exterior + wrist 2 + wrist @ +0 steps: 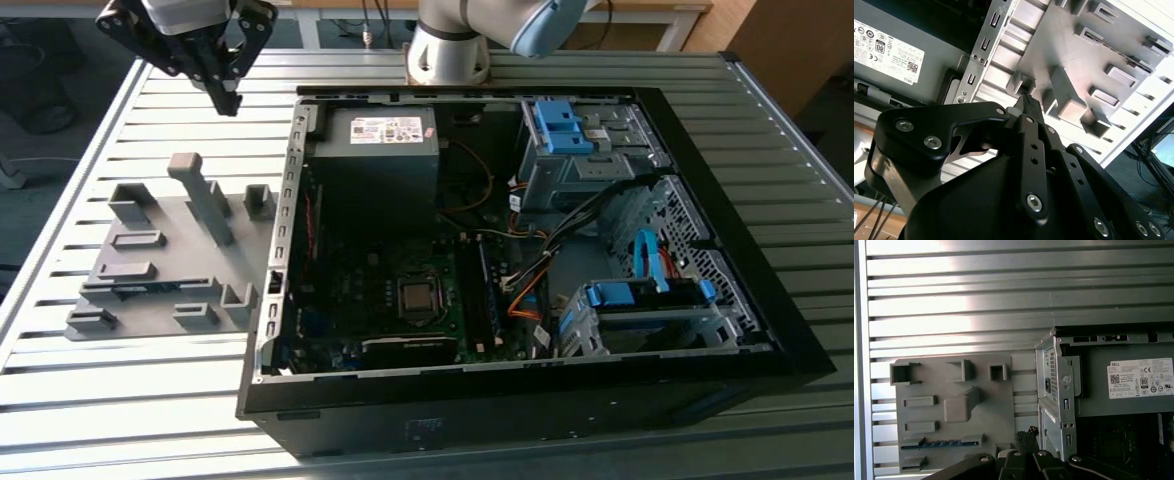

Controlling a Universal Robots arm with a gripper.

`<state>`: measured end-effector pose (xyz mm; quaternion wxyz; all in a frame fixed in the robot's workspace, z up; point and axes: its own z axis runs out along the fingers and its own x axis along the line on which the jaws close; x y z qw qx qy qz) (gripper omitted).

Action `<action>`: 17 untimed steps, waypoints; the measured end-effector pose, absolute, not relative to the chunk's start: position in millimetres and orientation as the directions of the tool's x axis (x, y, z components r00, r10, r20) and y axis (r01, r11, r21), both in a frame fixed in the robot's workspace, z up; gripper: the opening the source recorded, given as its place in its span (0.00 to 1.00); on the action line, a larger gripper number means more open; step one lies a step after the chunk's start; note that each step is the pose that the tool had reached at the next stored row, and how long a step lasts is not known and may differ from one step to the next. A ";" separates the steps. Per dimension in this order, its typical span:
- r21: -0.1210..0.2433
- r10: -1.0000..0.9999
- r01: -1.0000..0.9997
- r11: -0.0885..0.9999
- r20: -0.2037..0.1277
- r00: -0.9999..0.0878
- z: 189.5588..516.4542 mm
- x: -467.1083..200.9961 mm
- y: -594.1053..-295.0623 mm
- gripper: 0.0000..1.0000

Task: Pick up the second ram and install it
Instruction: 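Reach for the second ram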

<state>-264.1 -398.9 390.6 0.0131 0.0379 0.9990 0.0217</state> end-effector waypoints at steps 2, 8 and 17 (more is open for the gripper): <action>0.044 0.076 0.075 0.996 -0.024 -0.997 390.6 -265.0 -398.9 0.11; 0.044 0.076 0.075 0.996 -0.024 -0.997 390.5 -267.8 -398.9 0.11; 0.044 0.076 0.075 0.996 -0.024 -0.997 390.4 -274.8 -398.9 0.11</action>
